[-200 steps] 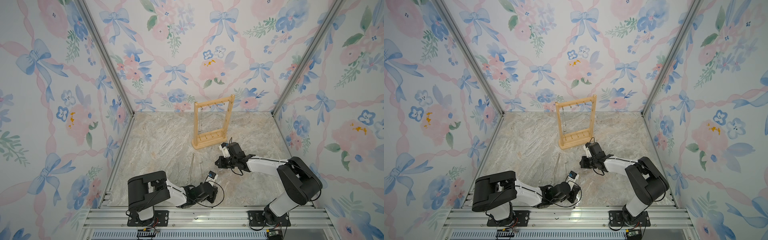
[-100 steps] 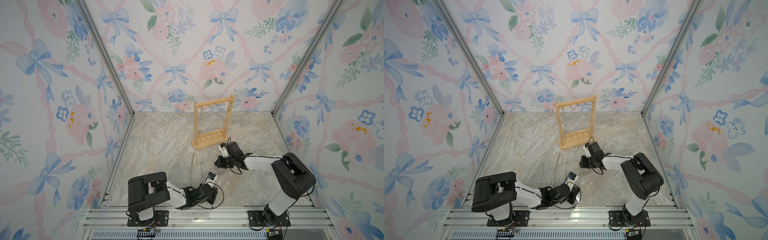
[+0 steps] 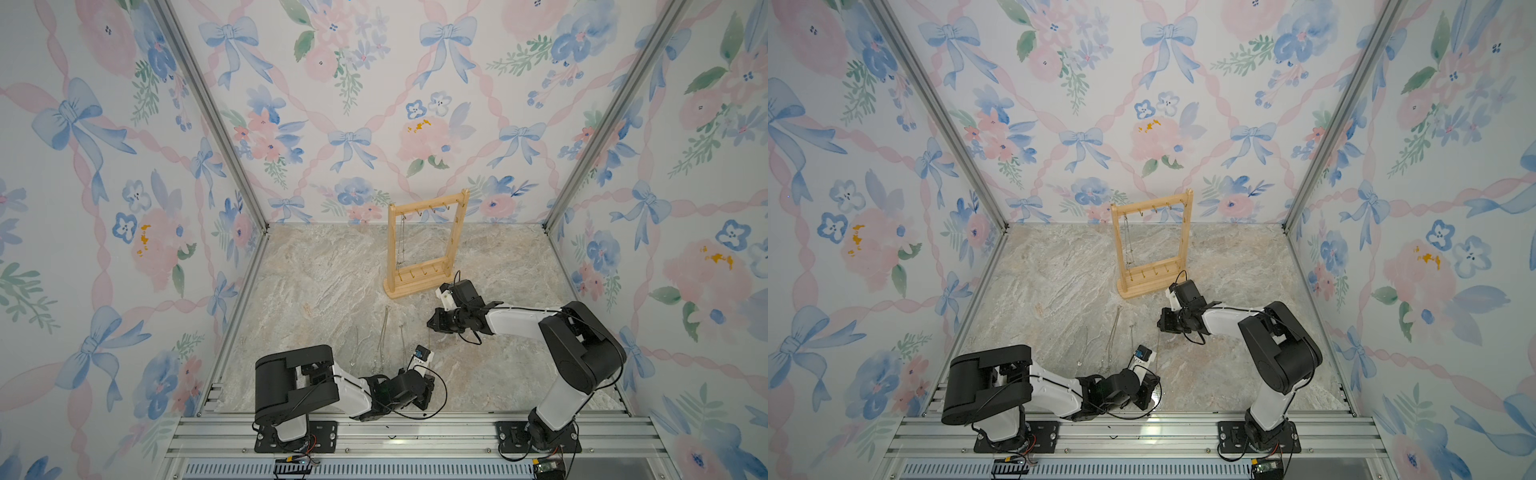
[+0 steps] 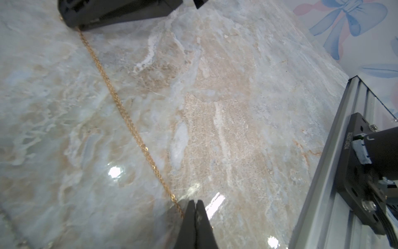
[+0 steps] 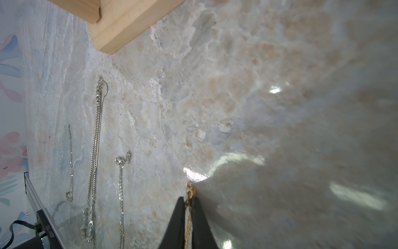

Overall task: Take the necklace off the jewelry display stand
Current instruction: Place the necklace at the center of the board.

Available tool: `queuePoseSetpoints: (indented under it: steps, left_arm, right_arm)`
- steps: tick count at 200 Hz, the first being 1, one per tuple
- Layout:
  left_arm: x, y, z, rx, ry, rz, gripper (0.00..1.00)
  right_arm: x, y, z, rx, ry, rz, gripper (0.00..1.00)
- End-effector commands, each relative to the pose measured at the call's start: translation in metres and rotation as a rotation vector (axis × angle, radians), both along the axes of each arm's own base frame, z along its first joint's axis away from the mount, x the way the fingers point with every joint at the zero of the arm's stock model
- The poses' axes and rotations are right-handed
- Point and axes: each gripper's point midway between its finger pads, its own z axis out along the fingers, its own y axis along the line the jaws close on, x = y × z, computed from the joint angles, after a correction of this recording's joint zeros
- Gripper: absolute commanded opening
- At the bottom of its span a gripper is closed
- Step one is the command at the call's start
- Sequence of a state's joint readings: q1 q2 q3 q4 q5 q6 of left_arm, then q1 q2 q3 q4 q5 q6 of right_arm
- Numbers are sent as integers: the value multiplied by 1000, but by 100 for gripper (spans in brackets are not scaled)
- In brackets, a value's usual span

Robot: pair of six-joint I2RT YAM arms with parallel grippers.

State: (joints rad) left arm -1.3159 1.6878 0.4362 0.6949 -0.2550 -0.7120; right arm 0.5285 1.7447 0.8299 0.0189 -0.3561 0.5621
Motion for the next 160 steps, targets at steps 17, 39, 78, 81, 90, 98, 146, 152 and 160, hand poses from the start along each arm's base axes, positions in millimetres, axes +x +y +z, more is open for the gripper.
queuePoseSetpoints:
  steps: [17, 39, 78, 81, 90, 98, 146, 152, 160]
  left_arm:
    - [-17, 38, -46, 198, 69, -22, 0]
    - [-18, 38, -47, 200, 71, -23, 0]
    - [-17, 37, -46, 196, 70, -22, 0]
    - [-17, 36, -46, 196, 71, -22, 0]
    - [-17, 35, -45, 192, 70, -23, 0]
    - [-17, 36, -45, 193, 72, -22, 0]
    - [-17, 32, -43, 187, 70, -24, 0]
    - [-17, 31, -43, 186, 70, -26, 0]
    - [-17, 31, -43, 185, 71, -25, 0]
  right_arm:
    - [1, -11, -15, -40, 57, -42, 14]
    - [4, -13, -15, -44, 58, -52, 15]
    - [9, -17, -15, -39, 60, -81, 18]
    - [10, -18, -15, -38, 59, -85, 19]
    - [11, -20, -14, -34, 54, -95, 20]
    - [11, -21, -14, -29, 52, -100, 21]
    - [14, -23, -7, 9, 18, -114, 26]
    - [15, -24, -6, 12, 12, -117, 26]
    - [16, -25, -6, 16, 6, -122, 26]
